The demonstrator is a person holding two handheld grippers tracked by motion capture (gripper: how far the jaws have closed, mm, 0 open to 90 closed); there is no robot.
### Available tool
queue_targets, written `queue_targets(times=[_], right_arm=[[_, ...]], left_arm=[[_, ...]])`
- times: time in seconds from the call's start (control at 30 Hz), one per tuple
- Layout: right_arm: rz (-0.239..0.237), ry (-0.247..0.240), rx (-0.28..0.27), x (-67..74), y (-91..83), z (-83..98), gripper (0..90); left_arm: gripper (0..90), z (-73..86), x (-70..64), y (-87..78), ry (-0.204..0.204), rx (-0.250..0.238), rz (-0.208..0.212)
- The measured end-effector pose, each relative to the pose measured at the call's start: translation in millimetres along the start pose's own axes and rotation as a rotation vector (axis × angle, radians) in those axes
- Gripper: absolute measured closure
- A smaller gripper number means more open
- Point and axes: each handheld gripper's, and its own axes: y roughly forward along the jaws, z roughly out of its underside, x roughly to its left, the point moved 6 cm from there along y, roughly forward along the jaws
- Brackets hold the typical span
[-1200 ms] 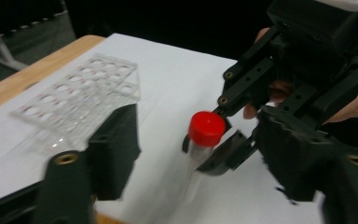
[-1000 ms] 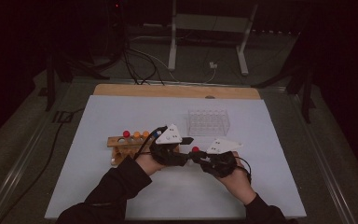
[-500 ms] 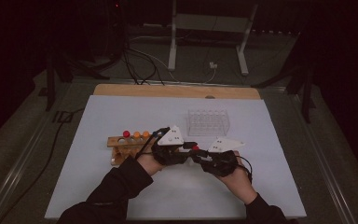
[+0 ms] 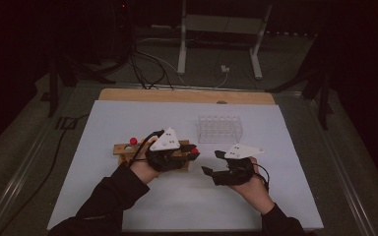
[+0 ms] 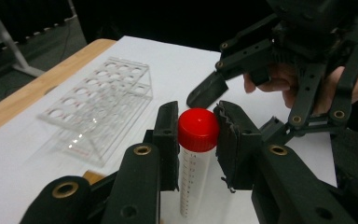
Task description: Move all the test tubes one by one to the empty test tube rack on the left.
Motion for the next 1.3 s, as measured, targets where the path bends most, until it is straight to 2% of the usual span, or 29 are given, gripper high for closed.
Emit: queue_targets(times=[0.1,0.17,0.23,0.4,0.63,0.73,0.93,1.13,1.17,1.27,1.3], right_arm=[[0.002,0.009,0.003,-0.2,1.3,0.0,12.1],[-0.007,0.025,0.006,-0.1,2.0,-0.2,6.1],[-0.026,0.021,0.009,0.4,1.9,0.0,1.4],[-0.035,0.030,-0.020,-2.9,-1.9,-1.1,0.0],[-0.044,0.052,-0.052,-5.2,-6.0,-4.0,0.0],[-0.041,0.047,-0.053,-4.6,-6.3,-4.6,0.0],[-0.028,0.020,-0.051,-2.5,-6.0,-4.4,0.0],[-0.031,0.020,-0.052,-1.7,-4.5,-4.4,0.0],[-0.032,0.020,-0.052,-1.7,-4.5,-4.4,0.0],[-0.033,0.021,-0.054,-1.7,-4.8,-4.5,0.0],[-0.032,0.023,-0.054,-2.0,-5.0,-4.5,0.0]], left_arm=[[71.7,-1.3,3.7,-14.8,0.001,-0.005,-0.019],[71.7,-1.9,6.0,-24.4,0.001,-0.006,-0.037],[71.7,-1.4,9.1,-34.1,0.003,-0.004,-0.056],[71.6,1.9,16.4,-57.8,-0.013,-0.007,-0.099],[71.7,7.2,24.1,-91.9,-0.015,-0.012,-0.164],[71.6,11.0,28.2,-105.4,-0.028,-0.016,-0.194],[71.7,27.6,38.2,-128.3,-0.043,0.020,-0.260],[71.7,33.5,57.7,-154.1,-0.067,0.000,-0.361],[71.6,33.8,61.2,-156.9,-0.079,-0.010,-0.375],[71.6,35.3,70.9,-160.4,-0.079,-0.021,-0.415],[71.7,36.1,73.9,-160.2,-0.091,-0.032,-0.415]])
